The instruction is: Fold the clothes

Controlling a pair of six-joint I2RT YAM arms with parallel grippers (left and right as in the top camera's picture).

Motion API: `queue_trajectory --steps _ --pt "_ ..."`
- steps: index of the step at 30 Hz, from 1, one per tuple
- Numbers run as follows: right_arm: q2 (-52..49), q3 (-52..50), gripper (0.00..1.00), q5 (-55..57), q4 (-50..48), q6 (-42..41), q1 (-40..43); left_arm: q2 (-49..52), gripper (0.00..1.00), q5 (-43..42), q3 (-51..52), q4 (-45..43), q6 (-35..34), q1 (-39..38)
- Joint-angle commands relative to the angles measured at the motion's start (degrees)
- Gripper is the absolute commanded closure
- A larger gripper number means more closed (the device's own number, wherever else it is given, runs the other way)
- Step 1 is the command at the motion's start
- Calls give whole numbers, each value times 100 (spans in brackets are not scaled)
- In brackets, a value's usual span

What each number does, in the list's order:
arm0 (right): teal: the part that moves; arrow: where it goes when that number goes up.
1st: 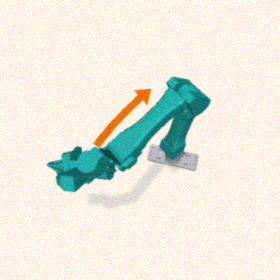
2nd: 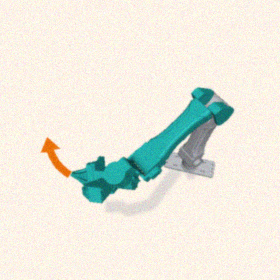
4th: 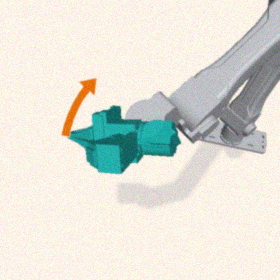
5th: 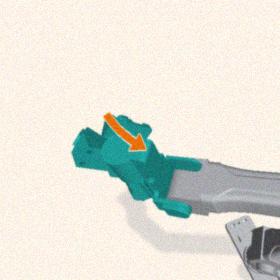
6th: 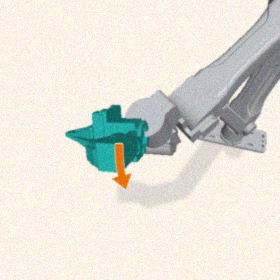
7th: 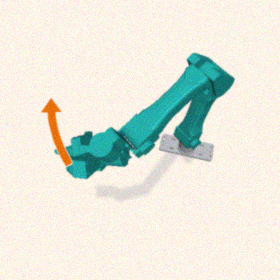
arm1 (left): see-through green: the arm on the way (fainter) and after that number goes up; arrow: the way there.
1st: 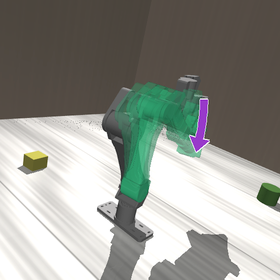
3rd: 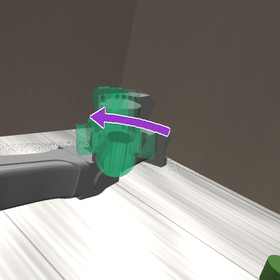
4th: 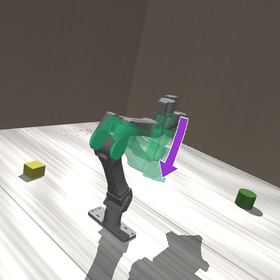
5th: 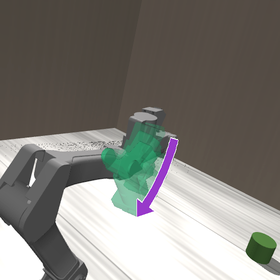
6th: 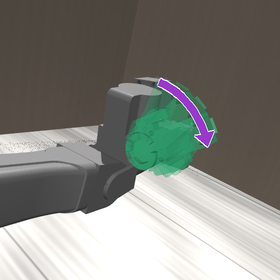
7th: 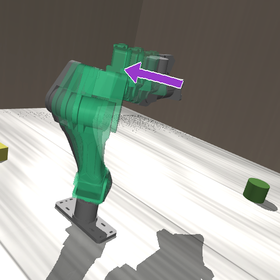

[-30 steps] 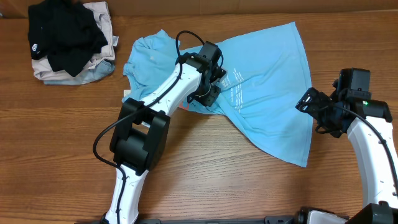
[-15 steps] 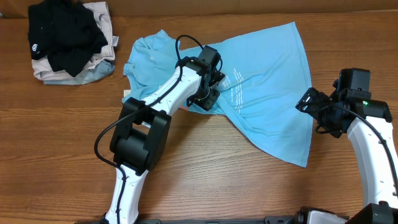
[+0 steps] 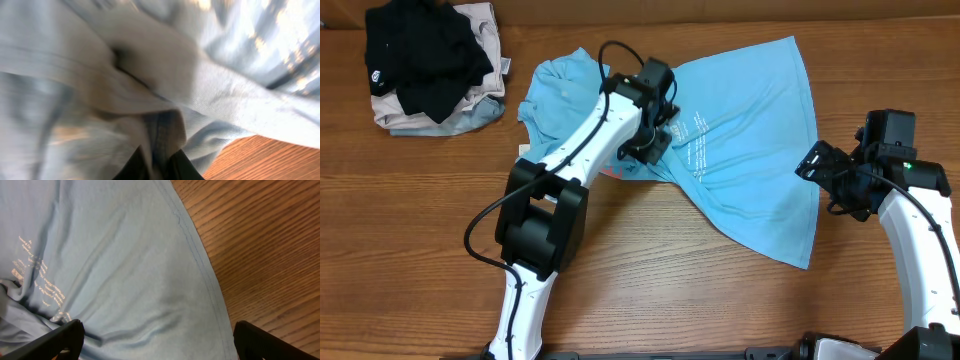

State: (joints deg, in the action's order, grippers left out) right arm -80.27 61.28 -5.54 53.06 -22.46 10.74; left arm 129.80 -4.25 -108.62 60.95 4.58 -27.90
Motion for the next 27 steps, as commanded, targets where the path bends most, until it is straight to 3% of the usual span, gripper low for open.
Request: queue_trajectory --steps 1,9,18,27 --pt "-17 -20 1 33 -37 -2 -17 15 96 76 -315 55 9 79" --pt "-17 -20 2 31 -4 0 -17 -7 96 66 -437 243 11 138" --pt "208 -9 6 -308 1051 0 -17 -26 96 59 -3366 3598 -31 922" --pt "260 -299 7 -612 1954 -483 -79 -365 96 -219 -3381 3589 -638 1062"
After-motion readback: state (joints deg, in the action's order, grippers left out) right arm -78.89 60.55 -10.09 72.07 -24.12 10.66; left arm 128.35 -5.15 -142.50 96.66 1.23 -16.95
